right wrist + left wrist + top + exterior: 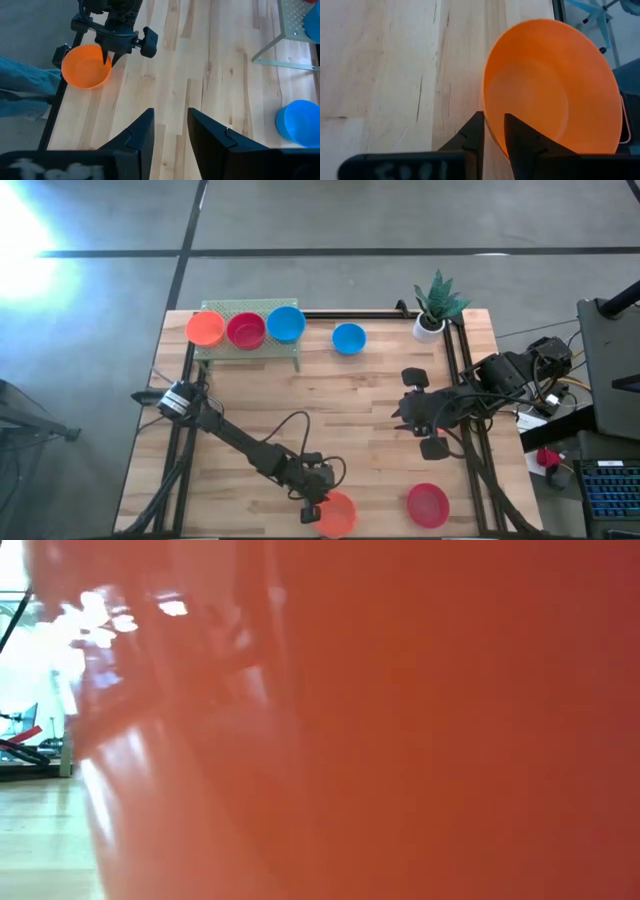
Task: Pick & Place Mini bowls
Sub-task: Stack the bottom orange bowl on top of the other orange bowl on the shelf
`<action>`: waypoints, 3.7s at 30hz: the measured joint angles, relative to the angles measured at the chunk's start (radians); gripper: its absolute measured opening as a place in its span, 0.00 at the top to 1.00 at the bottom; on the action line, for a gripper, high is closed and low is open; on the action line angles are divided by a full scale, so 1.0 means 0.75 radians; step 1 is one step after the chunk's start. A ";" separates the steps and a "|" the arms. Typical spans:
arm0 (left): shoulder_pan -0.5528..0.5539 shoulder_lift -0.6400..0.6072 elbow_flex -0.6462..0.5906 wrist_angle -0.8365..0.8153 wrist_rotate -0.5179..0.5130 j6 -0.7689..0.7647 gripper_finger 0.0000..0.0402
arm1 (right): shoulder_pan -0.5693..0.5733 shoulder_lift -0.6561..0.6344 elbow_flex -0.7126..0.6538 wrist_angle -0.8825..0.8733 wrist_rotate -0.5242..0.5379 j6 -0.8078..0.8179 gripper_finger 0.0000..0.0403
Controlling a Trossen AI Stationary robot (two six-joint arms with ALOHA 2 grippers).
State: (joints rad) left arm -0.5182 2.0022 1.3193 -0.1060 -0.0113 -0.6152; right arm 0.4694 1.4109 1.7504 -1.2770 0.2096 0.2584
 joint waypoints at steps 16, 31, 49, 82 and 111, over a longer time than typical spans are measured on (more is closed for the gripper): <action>0.021 -0.098 0.000 -0.139 0.025 -0.018 1.00 | -0.001 0.000 0.000 0.001 0.000 -0.001 0.72; 0.127 -0.615 0.000 -0.736 -0.157 -0.028 1.00 | -0.001 0.000 0.000 0.014 0.002 0.001 0.72; 0.496 -1.095 0.000 -1.170 -0.448 -0.198 1.00 | -0.001 0.000 0.000 0.046 0.011 0.002 0.72; 1.583 -1.537 0.000 -1.804 -0.660 -0.180 1.00 | -0.001 0.001 0.000 0.118 0.145 0.004 0.72; 1.791 -1.475 -0.152 -1.731 -0.708 -0.120 1.00 | -0.001 0.001 0.000 0.143 0.144 0.004 0.72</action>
State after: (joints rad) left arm 0.8249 0.8956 1.2051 -1.4045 -0.5423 -0.7055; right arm 0.4686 1.4113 1.7504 -1.1694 0.3176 0.2615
